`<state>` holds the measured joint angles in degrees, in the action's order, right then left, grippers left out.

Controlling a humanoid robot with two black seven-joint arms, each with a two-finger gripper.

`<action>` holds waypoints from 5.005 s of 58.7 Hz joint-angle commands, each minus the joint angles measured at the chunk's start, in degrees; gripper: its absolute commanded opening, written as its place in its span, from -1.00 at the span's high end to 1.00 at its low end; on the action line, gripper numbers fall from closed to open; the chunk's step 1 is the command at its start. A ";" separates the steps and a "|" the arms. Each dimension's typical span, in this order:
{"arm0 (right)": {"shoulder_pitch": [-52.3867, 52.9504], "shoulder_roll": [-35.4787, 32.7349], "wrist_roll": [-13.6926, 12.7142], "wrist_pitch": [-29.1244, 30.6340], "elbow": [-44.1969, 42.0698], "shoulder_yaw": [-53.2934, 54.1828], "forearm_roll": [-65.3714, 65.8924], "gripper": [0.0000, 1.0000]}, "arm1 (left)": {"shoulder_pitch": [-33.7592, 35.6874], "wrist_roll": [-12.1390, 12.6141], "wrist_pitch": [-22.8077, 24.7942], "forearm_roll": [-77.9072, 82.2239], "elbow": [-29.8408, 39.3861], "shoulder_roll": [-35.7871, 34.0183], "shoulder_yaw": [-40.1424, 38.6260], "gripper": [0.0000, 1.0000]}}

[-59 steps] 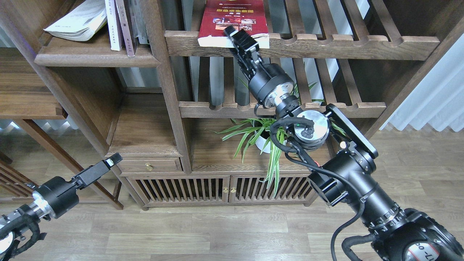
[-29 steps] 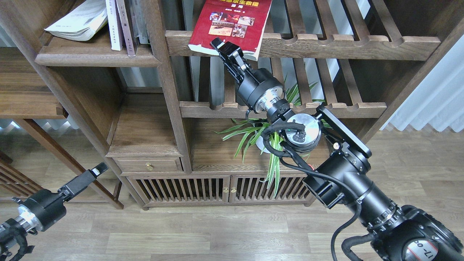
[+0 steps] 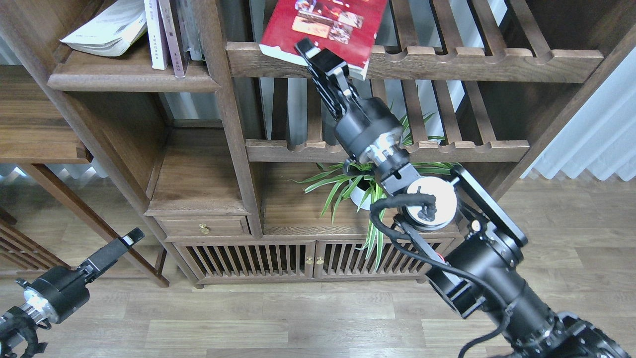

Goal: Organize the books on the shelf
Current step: 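Tip the red book out of the shelf with the right gripper, then lower the red book down in front of the shelf with the right gripper, then grasp the red book's edge with the left gripper, then lift the red book with the left gripper up toward the top shelf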

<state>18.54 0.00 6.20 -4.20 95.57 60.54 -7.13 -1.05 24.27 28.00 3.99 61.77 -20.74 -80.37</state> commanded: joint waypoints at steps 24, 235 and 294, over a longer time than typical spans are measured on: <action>-22.84 -2.37 -1.36 28.09 1.99 -0.77 0.01 0.91 | 2.10 -0.01 0.00 -5.14 -6.84 4.30 0.21 -0.98; -12.83 -13.80 -30.55 32.20 -21.83 -24.51 -0.08 0.67 | 7.37 -3.26 0.00 -30.27 11.18 -3.96 40.64 0.97; -13.00 -4.57 -27.38 32.20 -34.75 1.59 -0.34 -0.99 | -2.12 -4.32 0.00 -5.14 17.51 -10.38 1.18 1.00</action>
<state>6.11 -9.47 -21.59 28.00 59.97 55.92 -7.47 -2.77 19.30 28.00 -2.98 79.08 -30.94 -74.47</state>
